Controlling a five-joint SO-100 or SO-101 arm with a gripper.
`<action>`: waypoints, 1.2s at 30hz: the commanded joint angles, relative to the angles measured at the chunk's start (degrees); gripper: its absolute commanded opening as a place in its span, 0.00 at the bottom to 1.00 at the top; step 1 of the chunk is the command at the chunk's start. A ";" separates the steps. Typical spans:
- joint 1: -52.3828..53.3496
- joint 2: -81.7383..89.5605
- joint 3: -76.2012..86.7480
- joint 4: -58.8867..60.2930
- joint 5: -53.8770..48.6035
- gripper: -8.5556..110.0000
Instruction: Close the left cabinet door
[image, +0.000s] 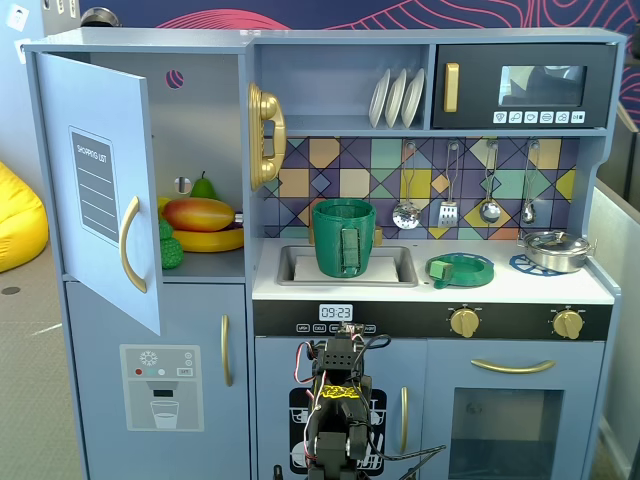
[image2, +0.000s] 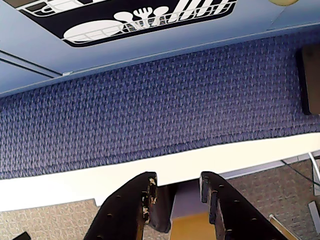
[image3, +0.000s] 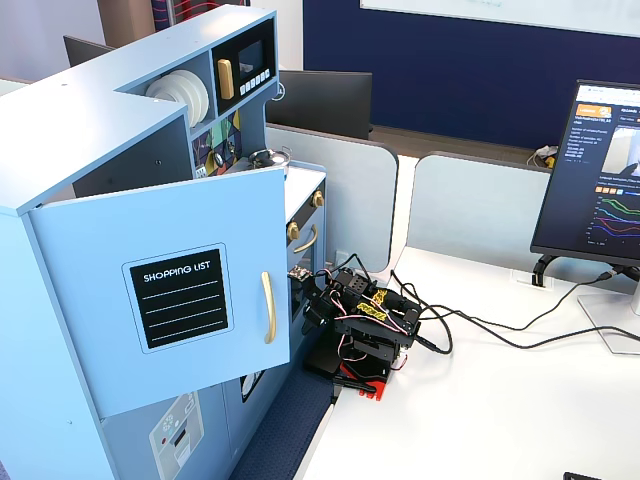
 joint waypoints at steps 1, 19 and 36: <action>-1.14 -0.44 1.05 9.23 -1.14 0.07; -9.05 -0.79 -0.35 4.04 7.47 0.07; -61.44 -19.86 -58.45 -6.86 7.47 0.07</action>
